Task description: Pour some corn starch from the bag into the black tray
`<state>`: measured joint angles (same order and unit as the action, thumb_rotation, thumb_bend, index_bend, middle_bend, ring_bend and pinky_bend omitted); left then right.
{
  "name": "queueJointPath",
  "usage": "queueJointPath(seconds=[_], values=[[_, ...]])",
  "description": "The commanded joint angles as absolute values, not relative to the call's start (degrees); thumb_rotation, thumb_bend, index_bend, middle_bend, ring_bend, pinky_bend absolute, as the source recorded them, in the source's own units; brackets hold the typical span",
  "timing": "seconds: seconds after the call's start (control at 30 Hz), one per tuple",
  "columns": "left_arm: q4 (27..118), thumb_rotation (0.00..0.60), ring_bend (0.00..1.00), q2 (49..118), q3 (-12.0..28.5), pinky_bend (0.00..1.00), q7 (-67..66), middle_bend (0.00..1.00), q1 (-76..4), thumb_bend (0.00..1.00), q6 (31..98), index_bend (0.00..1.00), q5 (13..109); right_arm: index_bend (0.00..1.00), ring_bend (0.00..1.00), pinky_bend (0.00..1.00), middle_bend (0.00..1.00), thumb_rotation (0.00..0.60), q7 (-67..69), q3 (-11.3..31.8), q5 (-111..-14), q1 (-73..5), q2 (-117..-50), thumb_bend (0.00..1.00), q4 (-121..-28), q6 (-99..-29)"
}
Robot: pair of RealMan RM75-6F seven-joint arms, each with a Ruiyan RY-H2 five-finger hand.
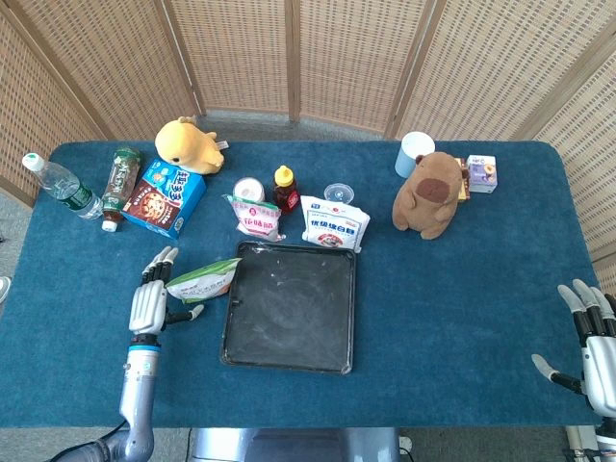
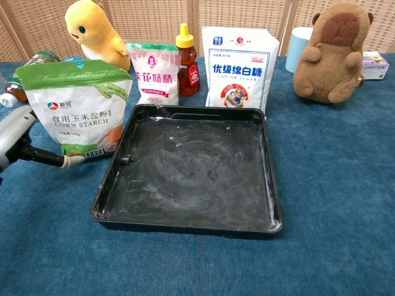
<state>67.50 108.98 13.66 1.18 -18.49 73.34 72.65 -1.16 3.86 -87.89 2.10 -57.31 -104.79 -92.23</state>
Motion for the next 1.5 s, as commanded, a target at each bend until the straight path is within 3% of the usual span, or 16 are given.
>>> queueJointPath(seconds=[0.03,0.3,0.47,0.67,0.8,1.1,1.5], values=[[65.72,0.600,0.00,110.54,13.86,0.07,1.53,0.00,-19.55,0.04,72.18,0.00,72.09,0.08,0.00,0.00,0.00,0.600,-0.69,3.93,-87.79,2.06,-57.13,0.06,-104.84,-92.15],[62.17,0.600,0.04,113.75,14.87,0.14,1.78,0.01,-21.69,0.12,73.45,0.00,73.06,0.08,0.00,0.00,0.00,0.600,1.33,4.40,-86.88,2.25,-56.20,0.06,-104.80,-92.34],[60.61,0.600,0.15,115.07,15.16,0.18,0.64,0.11,-22.31,0.19,74.07,0.03,72.89,0.08,0.00,0.00,0.00,0.600,1.56,4.29,-86.80,2.10,-56.11,0.06,-104.81,-91.80],[59.74,0.600,0.19,115.70,15.80,0.21,-0.85,0.19,-22.64,0.27,73.71,0.17,71.48,0.08,0.00,0.00,0.00,0.600,1.75,4.31,-86.48,2.06,-56.07,0.06,-104.80,-91.55],[59.10,0.600,0.27,116.04,16.25,0.32,-0.18,0.27,-22.88,0.32,73.28,0.27,70.86,0.08,0.00,0.00,0.00,0.600,1.93,4.32,-86.29,1.99,-56.00,0.06,-104.86,-91.30],[58.84,0.600,0.41,115.21,16.49,0.46,2.46,0.42,-23.09,0.33,74.50,0.45,71.96,0.08,0.00,0.00,0.00,0.600,1.99,4.29,-86.19,1.87,-56.01,0.06,-104.77,-90.98],[62.27,0.600,0.44,109.97,14.11,0.48,5.35,0.45,-21.99,0.33,76.74,0.47,75.85,0.08,0.00,0.00,0.00,0.600,2.08,4.28,-86.21,1.92,-55.99,0.06,-104.77,-91.07]])
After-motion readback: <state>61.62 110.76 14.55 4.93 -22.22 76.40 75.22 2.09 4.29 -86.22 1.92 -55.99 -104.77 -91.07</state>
